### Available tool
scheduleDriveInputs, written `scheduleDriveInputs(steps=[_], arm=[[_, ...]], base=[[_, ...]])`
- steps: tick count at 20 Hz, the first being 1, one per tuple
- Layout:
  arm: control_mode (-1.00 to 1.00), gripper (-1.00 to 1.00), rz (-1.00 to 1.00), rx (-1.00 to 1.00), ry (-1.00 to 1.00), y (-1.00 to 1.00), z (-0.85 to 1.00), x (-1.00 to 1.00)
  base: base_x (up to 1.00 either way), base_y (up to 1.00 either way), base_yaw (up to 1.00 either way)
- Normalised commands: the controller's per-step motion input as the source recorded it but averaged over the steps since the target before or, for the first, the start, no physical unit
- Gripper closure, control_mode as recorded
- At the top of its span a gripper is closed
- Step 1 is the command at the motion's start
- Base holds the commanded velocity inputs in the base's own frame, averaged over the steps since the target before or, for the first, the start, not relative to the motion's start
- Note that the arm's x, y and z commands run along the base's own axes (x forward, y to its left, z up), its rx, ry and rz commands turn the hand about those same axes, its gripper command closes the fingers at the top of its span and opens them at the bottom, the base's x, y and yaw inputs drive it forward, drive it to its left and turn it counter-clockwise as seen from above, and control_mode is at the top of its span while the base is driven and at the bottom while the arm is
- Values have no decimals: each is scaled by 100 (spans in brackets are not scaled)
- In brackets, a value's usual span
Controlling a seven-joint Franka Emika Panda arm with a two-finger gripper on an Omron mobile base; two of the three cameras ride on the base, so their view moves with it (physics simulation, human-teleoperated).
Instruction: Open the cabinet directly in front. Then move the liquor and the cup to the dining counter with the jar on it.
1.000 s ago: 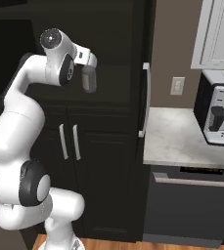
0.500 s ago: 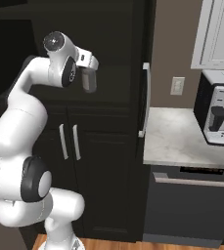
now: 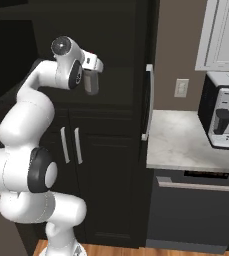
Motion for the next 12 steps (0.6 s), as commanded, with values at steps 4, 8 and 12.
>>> scheduleDriveInputs(steps=[4,8,12], arm=[[-100,-100,0,0,0,0,-3,36],[-100,-100,0,0,0,0,-3,37],[-100,-100,0,0,0,0,-9,38]], base=[[0,0,0],[0,0,0],[0,0,0]])
